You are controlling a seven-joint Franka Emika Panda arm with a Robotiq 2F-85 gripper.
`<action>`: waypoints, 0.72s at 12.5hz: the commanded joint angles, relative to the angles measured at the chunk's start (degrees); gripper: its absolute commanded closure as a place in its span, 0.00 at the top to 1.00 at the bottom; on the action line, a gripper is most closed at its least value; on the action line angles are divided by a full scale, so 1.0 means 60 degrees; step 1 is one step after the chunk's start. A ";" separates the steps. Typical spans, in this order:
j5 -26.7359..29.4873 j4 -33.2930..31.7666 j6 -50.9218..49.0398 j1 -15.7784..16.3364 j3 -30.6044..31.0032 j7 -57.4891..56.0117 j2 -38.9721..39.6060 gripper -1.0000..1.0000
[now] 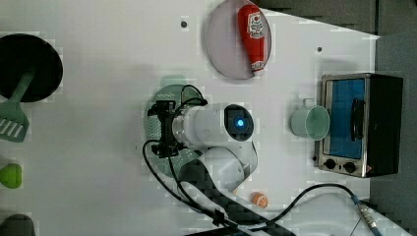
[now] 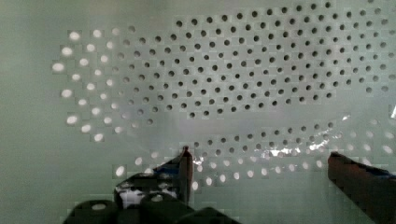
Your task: Drag strainer right to left.
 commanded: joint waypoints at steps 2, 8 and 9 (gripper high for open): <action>0.0152 0.0647 -0.0226 0.0384 0.0064 0.0294 0.0337 1.00; 0.0137 0.0876 -0.0550 0.0483 -0.0169 -0.0480 0.0069 1.00; 0.0135 0.0846 -0.0954 0.0475 -0.0294 -0.1057 -0.0285 1.00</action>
